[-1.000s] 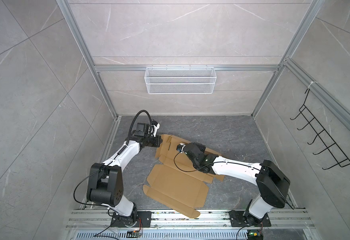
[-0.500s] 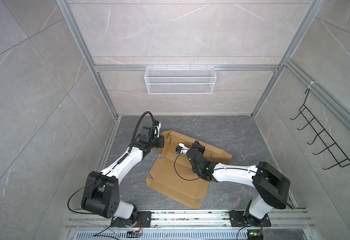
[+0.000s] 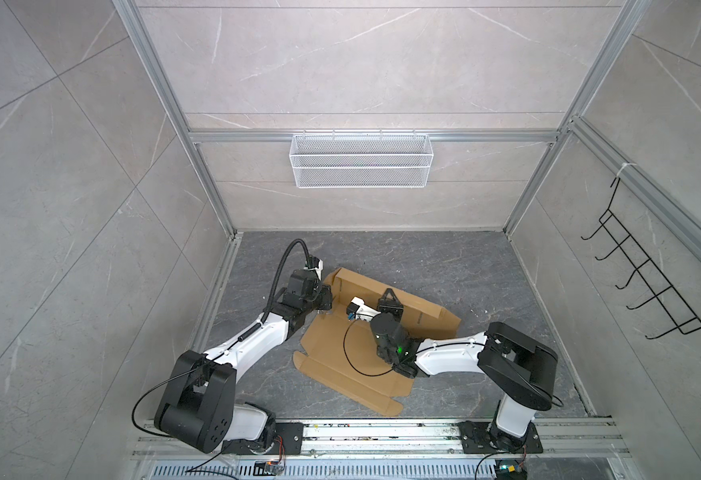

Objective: Fold the paper box

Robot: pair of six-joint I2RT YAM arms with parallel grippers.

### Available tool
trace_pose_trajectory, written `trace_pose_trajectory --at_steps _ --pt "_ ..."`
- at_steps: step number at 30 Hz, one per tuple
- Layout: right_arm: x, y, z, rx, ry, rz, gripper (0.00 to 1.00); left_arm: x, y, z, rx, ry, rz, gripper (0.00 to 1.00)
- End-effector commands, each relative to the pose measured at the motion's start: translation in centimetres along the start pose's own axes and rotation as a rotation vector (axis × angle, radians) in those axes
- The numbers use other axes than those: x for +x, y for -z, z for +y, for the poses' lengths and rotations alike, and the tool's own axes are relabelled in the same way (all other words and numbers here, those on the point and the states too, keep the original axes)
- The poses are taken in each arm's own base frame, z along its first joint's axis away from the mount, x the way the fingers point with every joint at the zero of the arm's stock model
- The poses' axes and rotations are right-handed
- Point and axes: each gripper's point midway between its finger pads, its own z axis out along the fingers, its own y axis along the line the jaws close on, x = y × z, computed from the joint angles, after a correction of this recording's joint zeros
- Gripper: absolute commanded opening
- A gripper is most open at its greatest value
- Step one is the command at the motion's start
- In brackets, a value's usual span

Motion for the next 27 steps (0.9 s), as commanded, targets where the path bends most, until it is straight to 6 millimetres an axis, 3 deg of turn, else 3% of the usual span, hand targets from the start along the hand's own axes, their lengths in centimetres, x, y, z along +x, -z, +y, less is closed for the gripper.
trace_pose_trajectory --at_steps 1,11,16,27 --pt "-1.7 1.1 1.4 -0.004 -0.001 -0.071 0.0 -0.5 0.2 -1.4 0.067 0.002 -0.043 0.11" --pt "-1.4 1.3 3.9 0.004 0.053 -0.061 0.0 1.0 -0.3 -1.5 0.072 -0.015 0.057 0.16" --pt "-1.2 1.5 3.9 0.012 0.062 -0.063 0.0 1.3 -0.1 -1.8 0.086 -0.013 0.089 0.2" --pt "-0.7 1.9 4.6 -0.023 0.081 -0.08 0.0 1.7 0.6 -2.5 0.149 -0.054 0.166 0.37"
